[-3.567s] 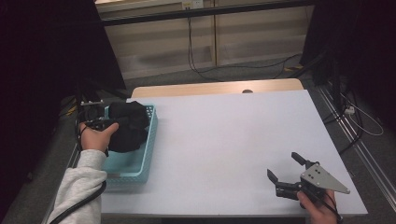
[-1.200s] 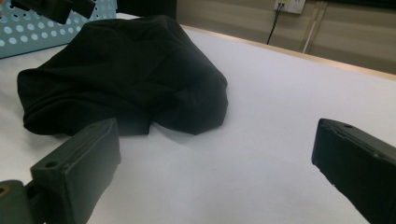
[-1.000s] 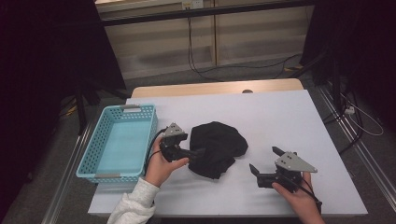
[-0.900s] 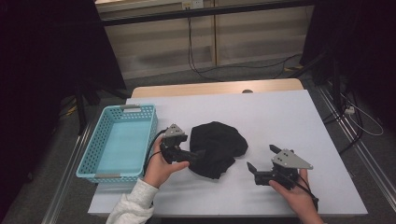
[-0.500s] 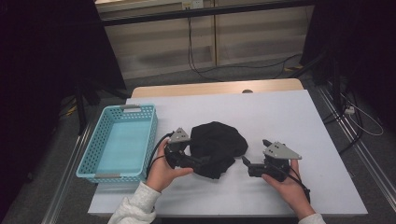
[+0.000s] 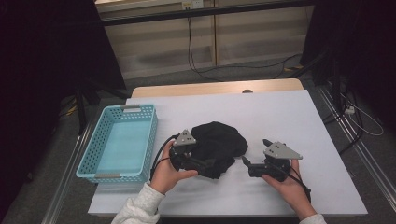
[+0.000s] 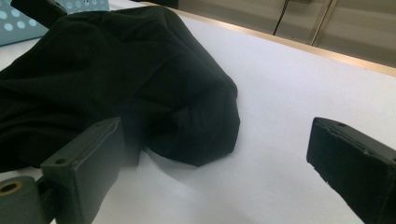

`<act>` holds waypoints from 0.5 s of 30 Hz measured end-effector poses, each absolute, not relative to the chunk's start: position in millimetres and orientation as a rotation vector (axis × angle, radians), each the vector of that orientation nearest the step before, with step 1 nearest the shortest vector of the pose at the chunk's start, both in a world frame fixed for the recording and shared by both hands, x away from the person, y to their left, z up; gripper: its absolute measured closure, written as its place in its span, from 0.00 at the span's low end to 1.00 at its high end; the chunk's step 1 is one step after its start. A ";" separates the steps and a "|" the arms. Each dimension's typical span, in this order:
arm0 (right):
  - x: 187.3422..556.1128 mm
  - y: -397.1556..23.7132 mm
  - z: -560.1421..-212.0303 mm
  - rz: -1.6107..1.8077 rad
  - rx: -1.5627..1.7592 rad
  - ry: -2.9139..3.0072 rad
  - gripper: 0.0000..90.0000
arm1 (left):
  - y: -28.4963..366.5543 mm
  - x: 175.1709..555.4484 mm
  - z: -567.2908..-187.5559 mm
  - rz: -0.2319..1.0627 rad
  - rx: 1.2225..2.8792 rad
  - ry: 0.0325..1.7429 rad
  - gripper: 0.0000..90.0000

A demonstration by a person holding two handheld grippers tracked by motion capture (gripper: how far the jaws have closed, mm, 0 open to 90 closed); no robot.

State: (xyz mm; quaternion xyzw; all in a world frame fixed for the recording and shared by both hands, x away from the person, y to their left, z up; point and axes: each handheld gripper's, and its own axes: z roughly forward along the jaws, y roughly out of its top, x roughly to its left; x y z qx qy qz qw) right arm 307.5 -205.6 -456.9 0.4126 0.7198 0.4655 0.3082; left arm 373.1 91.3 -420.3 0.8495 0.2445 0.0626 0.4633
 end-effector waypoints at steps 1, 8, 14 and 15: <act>307.8 -205.7 -456.9 1.227 1.092 1.902 0.03 | 90.6 372.5 -420.7 0.151 2.088 0.596 0.06; 309.7 -206.6 -457.0 1.223 1.102 1.895 0.03 | 88.0 371.2 -426.5 0.131 2.111 0.583 0.11; 308.7 -206.5 -457.2 1.222 1.104 1.900 0.03 | 86.0 371.1 -429.8 0.124 2.120 0.583 0.12; 308.5 -206.7 -457.2 1.223 1.104 1.900 0.03 | 85.6 370.9 -429.9 0.126 2.120 0.582 0.12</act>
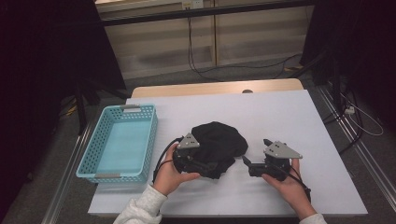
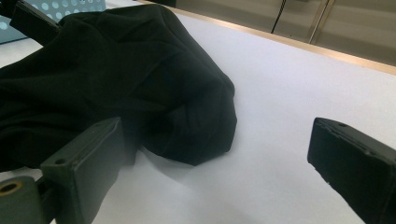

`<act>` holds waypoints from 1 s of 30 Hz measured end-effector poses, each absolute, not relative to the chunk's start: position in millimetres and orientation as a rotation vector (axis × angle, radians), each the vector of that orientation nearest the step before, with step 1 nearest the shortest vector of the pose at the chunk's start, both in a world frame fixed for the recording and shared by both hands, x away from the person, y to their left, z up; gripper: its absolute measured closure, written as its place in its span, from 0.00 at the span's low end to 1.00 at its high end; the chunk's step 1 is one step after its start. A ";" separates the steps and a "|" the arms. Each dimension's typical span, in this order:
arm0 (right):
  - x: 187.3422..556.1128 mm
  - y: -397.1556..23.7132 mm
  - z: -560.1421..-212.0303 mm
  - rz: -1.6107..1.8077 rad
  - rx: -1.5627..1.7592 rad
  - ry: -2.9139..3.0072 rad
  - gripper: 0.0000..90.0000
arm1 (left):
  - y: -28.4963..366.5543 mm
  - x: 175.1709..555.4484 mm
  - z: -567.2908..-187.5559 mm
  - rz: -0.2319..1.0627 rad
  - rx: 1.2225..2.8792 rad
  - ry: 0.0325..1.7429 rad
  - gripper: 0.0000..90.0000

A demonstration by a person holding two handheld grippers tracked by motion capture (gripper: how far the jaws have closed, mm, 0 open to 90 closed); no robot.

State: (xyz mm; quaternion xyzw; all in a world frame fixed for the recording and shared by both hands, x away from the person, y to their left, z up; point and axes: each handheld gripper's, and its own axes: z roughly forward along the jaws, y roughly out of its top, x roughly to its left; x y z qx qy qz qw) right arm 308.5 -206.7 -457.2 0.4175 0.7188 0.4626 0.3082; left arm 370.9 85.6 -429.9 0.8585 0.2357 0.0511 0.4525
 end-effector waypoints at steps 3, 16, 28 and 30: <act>308.3 -208.0 -457.5 1.220 1.104 1.901 0.04 | 84.8 369.9 -429.8 0.123 2.122 0.574 0.16; 310.6 -208.5 -457.0 1.221 1.113 1.904 0.07 | 80.2 365.7 -435.8 0.109 2.166 0.543 0.26; 329.1 -195.9 -463.0 1.183 1.116 1.996 0.29 | 82.5 361.7 -447.0 0.131 2.237 0.575 0.67; 332.8 -192.4 -464.4 1.152 1.117 2.041 0.34 | 85.2 362.2 -447.7 0.079 2.242 0.599 0.83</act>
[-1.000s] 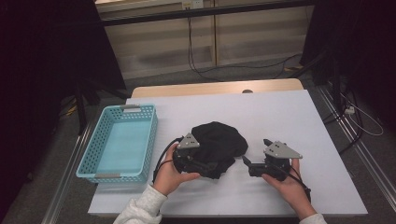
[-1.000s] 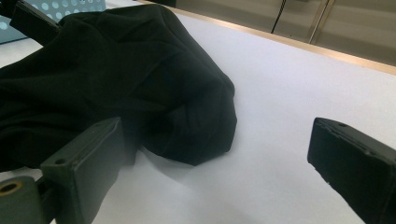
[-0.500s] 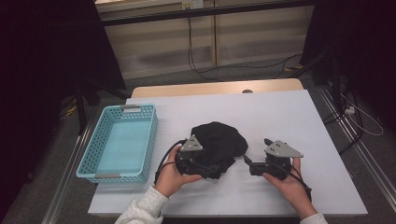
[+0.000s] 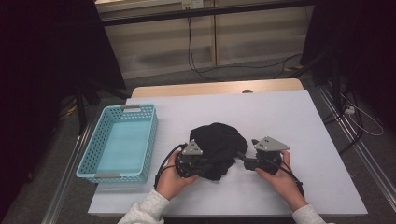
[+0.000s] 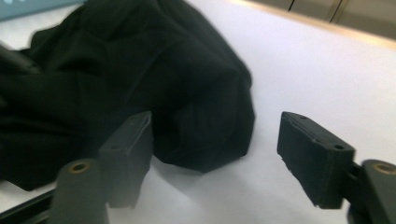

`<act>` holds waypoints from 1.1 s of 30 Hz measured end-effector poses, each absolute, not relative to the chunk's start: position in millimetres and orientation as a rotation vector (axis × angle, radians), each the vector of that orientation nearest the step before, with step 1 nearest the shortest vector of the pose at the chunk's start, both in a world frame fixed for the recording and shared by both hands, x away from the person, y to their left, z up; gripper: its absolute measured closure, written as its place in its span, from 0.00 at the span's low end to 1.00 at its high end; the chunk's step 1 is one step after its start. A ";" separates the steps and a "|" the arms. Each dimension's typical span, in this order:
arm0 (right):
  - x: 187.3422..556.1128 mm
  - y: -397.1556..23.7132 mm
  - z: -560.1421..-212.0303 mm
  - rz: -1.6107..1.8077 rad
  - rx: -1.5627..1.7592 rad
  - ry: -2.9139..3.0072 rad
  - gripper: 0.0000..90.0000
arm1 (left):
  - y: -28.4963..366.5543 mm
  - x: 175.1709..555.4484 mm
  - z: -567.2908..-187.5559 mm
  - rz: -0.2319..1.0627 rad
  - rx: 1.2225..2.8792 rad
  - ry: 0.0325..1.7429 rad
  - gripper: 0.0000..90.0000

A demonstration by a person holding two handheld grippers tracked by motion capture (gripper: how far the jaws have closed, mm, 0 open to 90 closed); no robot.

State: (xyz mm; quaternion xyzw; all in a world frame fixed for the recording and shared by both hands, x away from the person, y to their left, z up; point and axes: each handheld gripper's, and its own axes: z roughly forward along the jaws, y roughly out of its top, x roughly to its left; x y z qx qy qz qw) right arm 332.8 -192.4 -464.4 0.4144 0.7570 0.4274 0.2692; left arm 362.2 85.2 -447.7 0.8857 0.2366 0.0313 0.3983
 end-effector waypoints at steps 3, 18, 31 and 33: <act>337.0 -187.2 -464.9 1.127 1.104 2.085 0.48 | 87.1 362.0 -454.4 0.017 2.246 0.642 0.96; 345.7 -189.7 -457.6 1.183 1.146 2.127 0.98 | 127.0 375.8 -407.6 0.091 2.055 0.715 0.98; 328.5 -226.6 -418.5 1.298 1.126 2.019 0.98 | 137.7 387.7 -394.8 0.215 1.967 0.752 0.98; 328.6 -225.9 -420.2 1.280 1.129 2.016 0.98 | 133.8 391.7 -397.7 0.221 1.956 0.760 0.98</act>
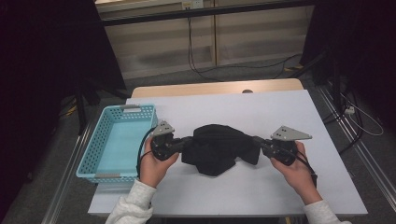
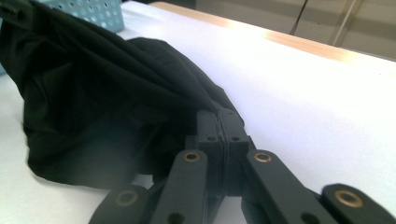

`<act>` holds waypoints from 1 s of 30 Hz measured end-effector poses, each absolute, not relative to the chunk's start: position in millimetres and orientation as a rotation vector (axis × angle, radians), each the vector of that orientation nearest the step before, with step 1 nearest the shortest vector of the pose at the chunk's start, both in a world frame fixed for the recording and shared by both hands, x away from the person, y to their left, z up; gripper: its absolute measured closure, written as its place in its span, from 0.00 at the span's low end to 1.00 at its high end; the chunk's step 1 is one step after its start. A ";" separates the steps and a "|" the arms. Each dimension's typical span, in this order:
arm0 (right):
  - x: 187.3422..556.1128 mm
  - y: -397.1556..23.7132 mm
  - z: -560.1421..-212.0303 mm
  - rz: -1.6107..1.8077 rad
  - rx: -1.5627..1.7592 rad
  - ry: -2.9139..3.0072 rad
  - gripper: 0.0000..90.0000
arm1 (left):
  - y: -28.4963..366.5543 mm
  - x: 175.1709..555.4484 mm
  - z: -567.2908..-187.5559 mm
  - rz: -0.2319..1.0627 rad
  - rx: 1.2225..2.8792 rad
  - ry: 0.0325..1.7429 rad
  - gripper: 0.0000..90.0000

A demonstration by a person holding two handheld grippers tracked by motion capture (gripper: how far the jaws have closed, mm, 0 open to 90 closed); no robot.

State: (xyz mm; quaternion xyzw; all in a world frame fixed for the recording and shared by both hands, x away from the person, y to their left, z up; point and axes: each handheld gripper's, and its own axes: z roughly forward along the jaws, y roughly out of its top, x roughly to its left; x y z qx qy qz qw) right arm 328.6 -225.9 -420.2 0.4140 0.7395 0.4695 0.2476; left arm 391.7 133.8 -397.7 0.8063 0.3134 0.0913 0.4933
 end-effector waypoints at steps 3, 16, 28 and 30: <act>331.0 -225.6 -425.2 1.252 1.148 2.010 0.98 | 128.7 396.1 -402.4 0.250 1.959 0.762 0.98; 339.0 -260.8 -437.5 1.112 1.249 1.953 0.98 | 122.3 398.0 -412.2 0.201 1.956 0.770 0.72; 329.8 -285.7 -441.5 1.053 1.259 1.970 0.78 | 122.8 401.5 -409.6 0.261 1.977 0.757 0.28; 328.1 -281.3 -440.1 1.052 1.242 1.986 0.66 | 123.7 401.8 -409.7 0.253 1.980 0.759 0.27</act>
